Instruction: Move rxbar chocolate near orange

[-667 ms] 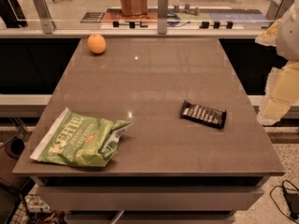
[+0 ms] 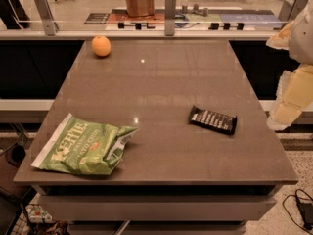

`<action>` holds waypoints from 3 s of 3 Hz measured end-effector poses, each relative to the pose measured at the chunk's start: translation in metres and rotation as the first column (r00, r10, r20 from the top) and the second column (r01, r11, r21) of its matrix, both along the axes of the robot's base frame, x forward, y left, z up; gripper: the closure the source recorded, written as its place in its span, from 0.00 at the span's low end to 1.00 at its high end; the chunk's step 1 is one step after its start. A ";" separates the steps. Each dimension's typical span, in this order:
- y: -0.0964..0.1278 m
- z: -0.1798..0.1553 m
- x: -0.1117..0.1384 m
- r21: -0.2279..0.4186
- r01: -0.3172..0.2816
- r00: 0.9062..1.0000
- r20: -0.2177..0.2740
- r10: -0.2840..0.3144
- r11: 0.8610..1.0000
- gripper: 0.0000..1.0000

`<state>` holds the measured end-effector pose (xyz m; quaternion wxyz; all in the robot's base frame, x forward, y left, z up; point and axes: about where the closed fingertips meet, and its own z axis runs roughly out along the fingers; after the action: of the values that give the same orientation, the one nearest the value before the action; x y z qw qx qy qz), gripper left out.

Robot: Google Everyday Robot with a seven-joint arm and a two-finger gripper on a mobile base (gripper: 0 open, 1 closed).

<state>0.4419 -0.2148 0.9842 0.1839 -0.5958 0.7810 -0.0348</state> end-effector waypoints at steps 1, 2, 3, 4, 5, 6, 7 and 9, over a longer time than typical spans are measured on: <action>-0.005 -0.020 0.008 0.080 0.032 0.999 -0.024 -0.030 0.996 0.00; -0.005 -0.052 0.017 0.198 0.080 0.996 -0.058 -0.069 0.977 0.00; 0.000 -0.080 0.025 0.296 0.122 0.992 -0.060 -0.109 0.947 0.00; 0.007 -0.108 0.036 0.386 0.140 0.990 -0.058 -0.127 0.912 0.00; 0.020 -0.131 0.049 0.461 0.132 0.991 -0.059 -0.119 0.877 0.00; 0.033 -0.149 0.058 0.523 0.121 0.993 -0.061 -0.105 0.844 0.00; 0.042 -0.165 0.064 0.580 0.117 0.993 -0.064 -0.098 0.806 0.00; 0.049 -0.181 0.064 0.643 0.119 0.993 -0.058 -0.107 0.757 0.16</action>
Offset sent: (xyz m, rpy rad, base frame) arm 0.0310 -0.0070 -0.0898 0.3585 0.0808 -0.1349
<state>0.5062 -0.1660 0.8028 0.3680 -0.4484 0.7815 0.2298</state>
